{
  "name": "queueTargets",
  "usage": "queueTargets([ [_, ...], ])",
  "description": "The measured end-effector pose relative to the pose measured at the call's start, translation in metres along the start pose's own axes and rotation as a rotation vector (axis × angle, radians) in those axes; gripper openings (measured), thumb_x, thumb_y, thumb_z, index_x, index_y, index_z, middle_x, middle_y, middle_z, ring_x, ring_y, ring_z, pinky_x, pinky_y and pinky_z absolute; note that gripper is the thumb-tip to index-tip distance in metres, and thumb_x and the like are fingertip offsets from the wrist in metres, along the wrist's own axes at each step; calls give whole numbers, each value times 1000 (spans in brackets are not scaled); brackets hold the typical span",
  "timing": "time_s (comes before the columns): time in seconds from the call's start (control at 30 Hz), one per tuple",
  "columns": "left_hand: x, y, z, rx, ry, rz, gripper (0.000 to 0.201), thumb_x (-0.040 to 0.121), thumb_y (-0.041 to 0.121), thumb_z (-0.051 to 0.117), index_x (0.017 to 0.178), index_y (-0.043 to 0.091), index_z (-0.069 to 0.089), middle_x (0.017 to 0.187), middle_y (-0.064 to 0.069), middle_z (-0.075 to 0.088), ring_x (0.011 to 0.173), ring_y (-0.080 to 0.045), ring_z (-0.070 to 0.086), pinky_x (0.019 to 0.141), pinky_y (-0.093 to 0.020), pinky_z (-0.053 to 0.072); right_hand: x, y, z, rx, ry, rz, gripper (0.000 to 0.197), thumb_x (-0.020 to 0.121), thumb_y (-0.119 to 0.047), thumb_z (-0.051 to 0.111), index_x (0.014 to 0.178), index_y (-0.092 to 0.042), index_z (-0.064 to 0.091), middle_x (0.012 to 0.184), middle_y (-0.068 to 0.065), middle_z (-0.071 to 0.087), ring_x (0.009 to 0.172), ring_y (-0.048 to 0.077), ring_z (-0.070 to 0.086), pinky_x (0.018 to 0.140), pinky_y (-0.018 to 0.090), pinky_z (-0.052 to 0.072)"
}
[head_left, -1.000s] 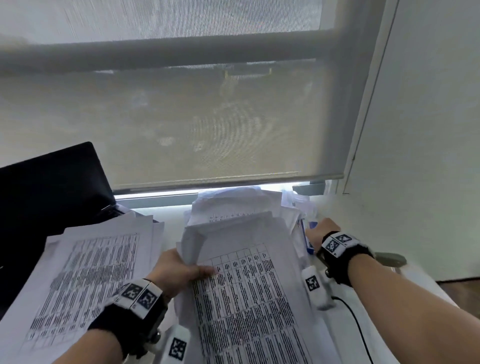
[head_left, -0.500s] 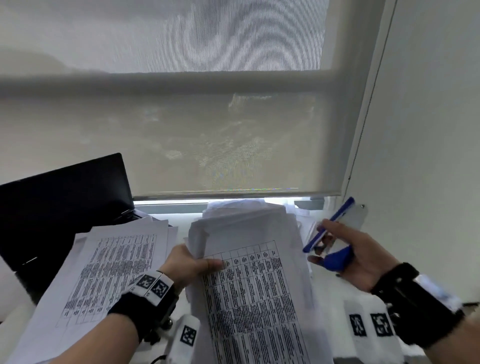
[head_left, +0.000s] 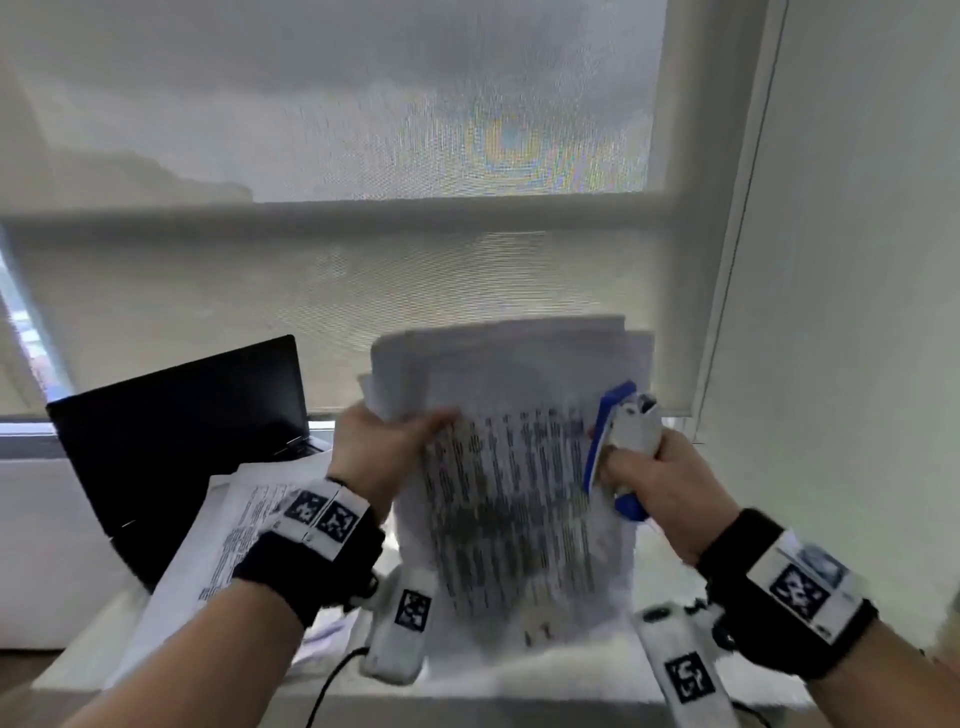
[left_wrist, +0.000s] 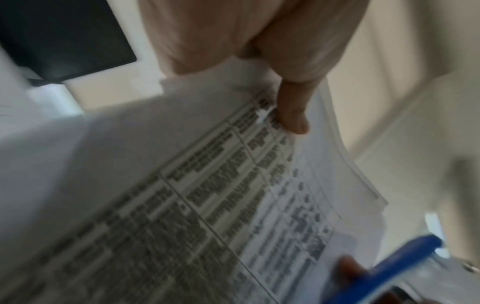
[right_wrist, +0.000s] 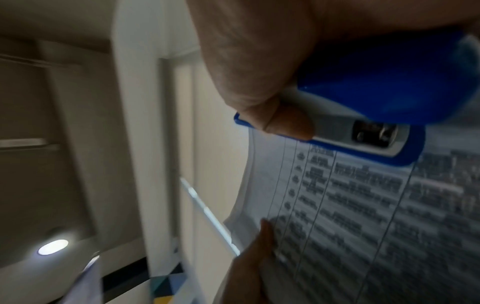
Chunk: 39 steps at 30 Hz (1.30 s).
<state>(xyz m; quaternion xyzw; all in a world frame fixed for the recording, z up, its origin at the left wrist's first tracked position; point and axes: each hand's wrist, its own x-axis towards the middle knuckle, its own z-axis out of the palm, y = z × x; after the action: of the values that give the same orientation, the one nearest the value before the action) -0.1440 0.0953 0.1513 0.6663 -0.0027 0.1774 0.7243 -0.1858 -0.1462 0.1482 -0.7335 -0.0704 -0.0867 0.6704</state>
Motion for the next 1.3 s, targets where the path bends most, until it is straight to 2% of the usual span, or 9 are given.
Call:
queueTargets([
  [0.07,1,22,12,-46,33,84,39,60,21,92,89,6,71,79,-5,76,74,-22,74,70,-35,60,-1,-17,1,6,29,-101,7,77,6,57,72,9,52,60,10,44,48,16,37,43,23,31],
  [0.17,-5,25,32,-15,12,100,26,67,15,88,84,15,69,71,4,74,67,-12,71,61,-24,58,-3,-14,0,14,64,-98,24,67,-5,56,80,15,51,64,12,44,53,20,38,44,27,30],
  [0.33,-14,-13,30,36,-27,-38,43,58,21,93,94,11,70,82,-5,76,81,-25,73,78,-40,60,-11,14,-8,25,112,77,7,74,5,58,81,7,60,71,13,53,65,24,46,54,30,39],
  [0.43,-17,-23,26,-5,-55,-61,43,58,19,90,95,6,71,83,-6,76,82,-24,74,82,-43,59,-12,23,-13,21,92,113,40,58,-7,59,93,12,61,77,14,58,70,25,52,60,31,43],
  [0.6,-21,-15,35,-5,-129,10,39,60,17,88,94,11,70,83,-1,77,79,-17,74,72,-31,60,-13,19,-9,1,-62,21,53,53,-6,55,105,5,56,78,9,59,54,5,54,48,20,44],
  [0.8,-19,-23,39,3,-125,61,44,67,2,84,104,15,63,89,1,76,83,-11,73,68,-21,57,-7,26,-1,-3,-13,-95,53,58,-7,59,108,8,50,86,18,58,59,5,56,51,20,48],
  [0.93,-16,-27,37,-42,-39,29,25,76,4,79,94,13,65,86,-6,75,85,-26,73,73,-35,60,-3,30,1,-8,62,-73,49,58,-11,58,106,2,52,87,21,59,71,23,56,59,40,51],
  [1.17,-36,-16,62,-80,-96,113,26,71,10,83,94,14,70,84,-1,76,77,-14,73,66,-26,59,-14,17,1,-47,117,-220,26,63,-15,58,86,-5,60,83,12,50,59,17,46,49,25,39],
  [1.3,-35,-46,59,-2,-28,26,27,70,17,86,85,13,64,83,-7,74,77,-22,70,71,-36,60,-19,44,-25,8,196,-44,43,56,-12,58,95,7,55,68,9,52,57,19,46,48,27,38],
])
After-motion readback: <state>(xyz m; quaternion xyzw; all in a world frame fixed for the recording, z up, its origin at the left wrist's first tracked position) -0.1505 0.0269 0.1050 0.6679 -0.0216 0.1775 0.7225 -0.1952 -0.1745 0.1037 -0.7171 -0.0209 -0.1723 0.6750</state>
